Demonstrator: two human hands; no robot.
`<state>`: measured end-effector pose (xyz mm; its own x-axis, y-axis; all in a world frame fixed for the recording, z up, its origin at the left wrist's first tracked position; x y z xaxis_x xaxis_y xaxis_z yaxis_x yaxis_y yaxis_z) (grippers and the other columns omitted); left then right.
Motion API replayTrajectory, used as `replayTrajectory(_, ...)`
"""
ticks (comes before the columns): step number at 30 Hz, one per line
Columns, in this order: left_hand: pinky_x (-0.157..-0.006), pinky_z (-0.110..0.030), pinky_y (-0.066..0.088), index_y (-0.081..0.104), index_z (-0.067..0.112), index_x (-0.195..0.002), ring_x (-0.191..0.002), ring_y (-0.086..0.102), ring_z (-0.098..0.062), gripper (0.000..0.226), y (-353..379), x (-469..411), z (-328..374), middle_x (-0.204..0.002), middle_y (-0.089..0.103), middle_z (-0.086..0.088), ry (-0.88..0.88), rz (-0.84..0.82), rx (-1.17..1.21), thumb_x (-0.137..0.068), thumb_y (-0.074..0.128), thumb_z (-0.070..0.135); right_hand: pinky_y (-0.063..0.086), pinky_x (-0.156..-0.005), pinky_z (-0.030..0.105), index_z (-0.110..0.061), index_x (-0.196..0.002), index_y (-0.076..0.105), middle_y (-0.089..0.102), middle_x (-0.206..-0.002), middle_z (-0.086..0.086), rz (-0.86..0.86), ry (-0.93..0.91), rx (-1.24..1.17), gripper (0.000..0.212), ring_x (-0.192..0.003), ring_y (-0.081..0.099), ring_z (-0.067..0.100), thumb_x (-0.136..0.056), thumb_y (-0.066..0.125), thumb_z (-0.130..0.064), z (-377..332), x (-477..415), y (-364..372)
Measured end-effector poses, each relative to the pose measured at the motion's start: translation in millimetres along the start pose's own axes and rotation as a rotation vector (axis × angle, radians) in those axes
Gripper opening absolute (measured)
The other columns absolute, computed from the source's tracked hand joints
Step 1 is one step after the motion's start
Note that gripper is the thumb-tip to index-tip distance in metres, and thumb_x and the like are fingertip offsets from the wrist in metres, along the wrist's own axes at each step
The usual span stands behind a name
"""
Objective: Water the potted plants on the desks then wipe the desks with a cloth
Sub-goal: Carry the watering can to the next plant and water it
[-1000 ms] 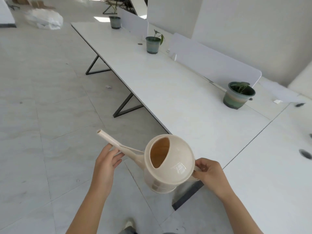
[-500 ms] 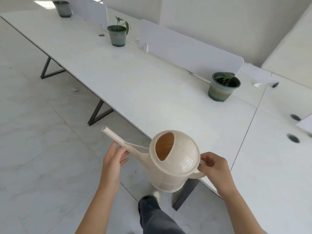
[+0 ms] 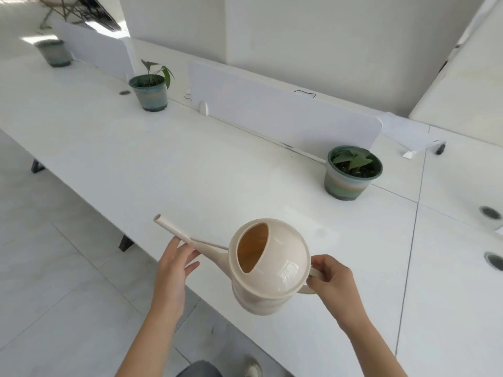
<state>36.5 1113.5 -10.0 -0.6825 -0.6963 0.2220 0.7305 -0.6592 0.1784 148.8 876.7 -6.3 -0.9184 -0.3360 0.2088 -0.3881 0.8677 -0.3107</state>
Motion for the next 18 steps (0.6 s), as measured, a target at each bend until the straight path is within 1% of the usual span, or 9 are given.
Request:
replayTrajectory(2,-0.087,-0.034,0.044,0.056,0.025,-0.113,-0.104,0.06,-0.019,0.024,11.1,-22.2,1.5,-0.109,0.064,0.003,-0.02,-0.019,-0.001,-0.093,0.046,0.016,0.044,-0.057,0.015,-0.026,-0.081,0.06,0.067,-0.081,0.007,0.005,0.001,0.007,0.038,-0.071,0.056,0.019,-0.074,0.05,0.011,-3.8,-13.6,-2.7)
replayTrajectory(4,-0.086,-0.034,0.044,0.055,0.022,-0.116,-0.104,0.06,-0.021,0.026,23.6,-44.2,4.9,-0.11,0.063,0.0,-0.031,-0.055,-0.015,-0.093,0.046,0.016,0.042,-0.057,0.013,-0.03,-0.081,0.06,0.066,-0.077,0.005,0.023,0.004,0.006,0.041,-0.066,0.053,0.014,-0.076,0.05,0.01,-9.7,-25.0,-6.5)
replayTrajectory(7,-0.081,-0.033,0.044,0.06,0.03,-0.1,-0.103,0.06,-0.019,0.019,47.7,-72.6,6.0,-0.102,0.065,0.005,-0.035,-0.145,-0.026,-0.083,0.056,0.024,0.042,-0.056,0.011,-0.032,-0.082,0.06,0.065,-0.074,0.006,0.076,0.014,0.008,0.041,-0.063,0.051,0.009,-0.077,0.052,0.008,-16.7,-36.6,-14.4)
replayTrajectory(9,-0.08,-0.032,0.043,0.06,0.033,-0.097,-0.105,0.058,-0.02,0.018,64.8,-88.9,4.2,-0.102,0.064,0.005,-0.057,-0.199,-0.005,-0.082,0.056,0.023,0.042,-0.055,0.009,-0.031,-0.083,0.061,0.063,-0.071,0.004,0.125,0.025,-0.005,0.039,-0.06,0.051,0.003,-0.077,0.054,0.007,-19.2,-39.2,-18.4)
replayTrajectory(12,-0.081,-0.031,0.042,0.059,0.028,-0.105,-0.113,0.054,-0.021,0.021,90.2,-115.0,1.8,-0.113,0.061,0.001,-0.097,-0.298,-0.007,-0.089,0.052,0.017,0.041,-0.055,0.007,-0.029,-0.083,0.064,0.059,-0.059,-0.008,0.232,0.06,-0.044,0.037,-0.054,0.05,-0.001,-0.077,0.057,0.007,-19.8,-38.4,-21.2)
replayTrajectory(13,-0.082,-0.031,0.041,0.059,0.026,-0.108,-0.115,0.053,-0.021,0.022,100.3,-123.6,1.5,-0.113,0.061,0.002,-0.103,-0.347,-0.017,-0.09,0.049,0.017,0.042,-0.055,0.007,-0.03,-0.082,0.065,0.06,-0.056,-0.01,0.279,0.069,-0.068,0.038,-0.054,0.05,-0.001,-0.077,0.058,0.007,-20.6,-37.2,-23.3)
replayTrajectory(16,-0.085,-0.033,0.04,0.055,0.016,-0.12,-0.119,0.051,-0.021,0.03,129.2,-143.3,0.3,-0.105,0.061,0.005,-0.107,-0.497,-0.053,-0.092,0.048,0.019,0.044,-0.058,0.008,-0.036,-0.076,0.069,0.064,-0.058,-0.008,0.408,0.065,-0.126,0.045,-0.059,0.054,0.005,-0.076,0.061,0.008,-26.8,-31.9,-31.1)
replayTrajectory(18,-0.086,-0.033,0.04,0.05,0.014,-0.127,-0.121,0.049,-0.021,0.039,148.5,-152.5,-1.5,-0.108,0.059,0.004,-0.113,-0.595,-0.071,-0.09,0.051,0.024,0.045,-0.059,0.007,-0.034,-0.075,0.07,0.069,-0.061,-0.009,0.48,0.065,-0.169,0.046,-0.06,0.059,0.003,-0.075,0.061,0.011,-31.9,-27.8,-33.0)
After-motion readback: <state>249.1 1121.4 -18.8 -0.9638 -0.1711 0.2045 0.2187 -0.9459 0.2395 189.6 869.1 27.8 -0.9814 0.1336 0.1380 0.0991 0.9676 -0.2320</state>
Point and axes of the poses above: each hand's wrist, its own x-axis away from the middle knuckle, its own y-axis out of the palm, z = x × y, the point moved 4 cm from there along -x, towards the middle knuckle
